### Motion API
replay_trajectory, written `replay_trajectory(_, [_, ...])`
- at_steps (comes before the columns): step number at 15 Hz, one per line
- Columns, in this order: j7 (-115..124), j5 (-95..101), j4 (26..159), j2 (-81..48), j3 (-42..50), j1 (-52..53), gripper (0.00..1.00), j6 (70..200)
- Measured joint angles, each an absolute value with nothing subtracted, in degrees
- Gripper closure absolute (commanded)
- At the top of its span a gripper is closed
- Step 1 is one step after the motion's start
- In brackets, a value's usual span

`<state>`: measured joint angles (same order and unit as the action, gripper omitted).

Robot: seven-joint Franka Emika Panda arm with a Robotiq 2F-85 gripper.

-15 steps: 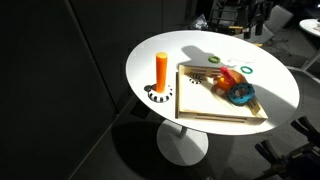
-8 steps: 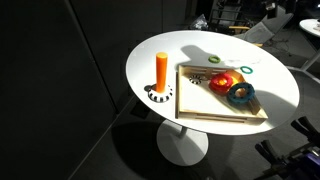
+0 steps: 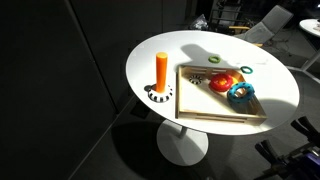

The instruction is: Put the red ring in the box

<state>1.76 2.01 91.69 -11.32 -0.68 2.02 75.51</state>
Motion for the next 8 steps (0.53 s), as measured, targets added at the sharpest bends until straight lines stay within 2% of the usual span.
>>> replay_trajectory(8, [1.8,2.1,95.1,-4.4,-0.4,1.7,0.00,86.7])
